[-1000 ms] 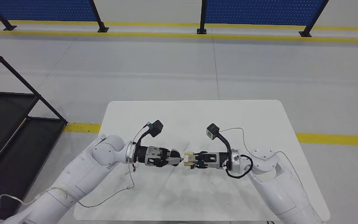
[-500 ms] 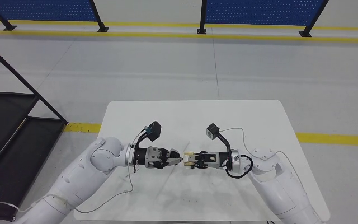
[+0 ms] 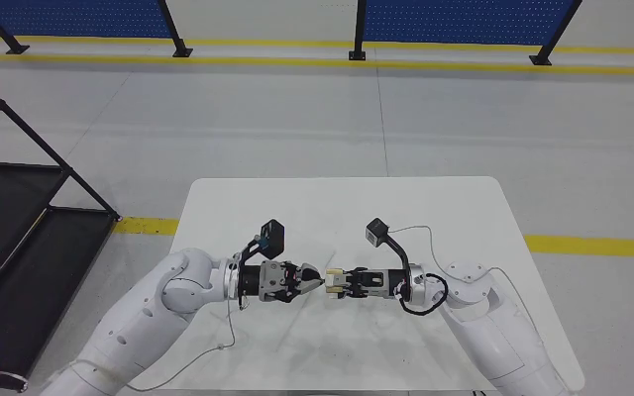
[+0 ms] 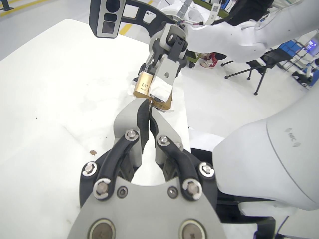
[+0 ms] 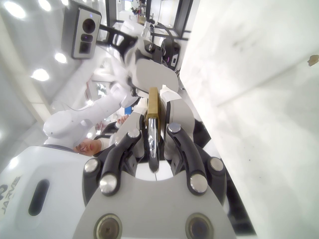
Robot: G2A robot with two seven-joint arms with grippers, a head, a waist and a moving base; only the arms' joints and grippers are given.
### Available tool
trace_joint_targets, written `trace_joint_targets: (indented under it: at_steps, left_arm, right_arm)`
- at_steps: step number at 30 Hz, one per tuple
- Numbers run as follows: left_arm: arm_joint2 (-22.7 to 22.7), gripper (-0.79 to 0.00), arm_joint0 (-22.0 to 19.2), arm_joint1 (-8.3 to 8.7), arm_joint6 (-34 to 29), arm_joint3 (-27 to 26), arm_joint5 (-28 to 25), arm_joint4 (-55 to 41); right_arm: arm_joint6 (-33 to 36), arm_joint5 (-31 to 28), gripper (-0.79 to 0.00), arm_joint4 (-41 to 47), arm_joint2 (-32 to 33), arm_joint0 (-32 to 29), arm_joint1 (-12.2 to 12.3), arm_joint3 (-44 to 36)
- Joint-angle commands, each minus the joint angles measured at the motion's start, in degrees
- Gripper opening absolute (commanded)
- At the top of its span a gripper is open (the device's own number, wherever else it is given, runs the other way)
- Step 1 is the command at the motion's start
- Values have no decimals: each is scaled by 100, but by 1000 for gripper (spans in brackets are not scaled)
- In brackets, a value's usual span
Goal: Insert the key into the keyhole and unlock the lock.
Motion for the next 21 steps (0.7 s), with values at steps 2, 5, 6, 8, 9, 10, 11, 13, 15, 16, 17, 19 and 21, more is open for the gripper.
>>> trace_joint_targets:
  at_steps: [2,5,6,8,9,10,11,13,15,16,17,19,21]
  left_arm:
    - [-37,-785,69,-5,136,-41,55,176]
    - [-84,-785,139,-10,279,-111,84,392]
    - [-95,-785,169,-12,328,-137,94,461]
    - [-134,-785,218,-14,436,-191,110,620]
    - [-155,-785,245,-15,488,-210,130,703]
    - [-185,-785,267,-17,553,-243,160,803]
    - [-204,-785,302,-19,618,-274,182,901]
    - [-244,-785,369,-22,739,-333,220,1080]
    - [-269,-785,431,-24,828,-362,234,1191]
    - [-283,-785,452,-24,861,-370,240,1226]
    - [-299,-785,468,-25,893,-378,251,1258]
    - [-324,-785,499,-27,949,-403,249,1330]
    - [-349,-785,531,-28,1007,-425,242,1411]
  right_arm:
    - [0,0,-785,0,0,0,0,0]
    - [0,0,-785,0,0,0,0,0]
    - [0,0,-785,0,0,0,0,0]
    - [0,0,-785,0,0,0,0,0]
    - [0,0,-785,0,0,0,0,0]
    - [0,0,-785,0,0,0,0,0]
    - [0,0,-785,0,0,0,0,0]
    - [0,0,-785,0,0,0,0,0]
    - [0,0,-785,0,0,0,0,0]
    - [0,0,-785,0,0,0,0,0]
    - [0,0,-785,0,0,0,0,0]
    - [0,0,-785,0,0,0,0,0]
    - [0,0,-785,0,0,0,0,0]
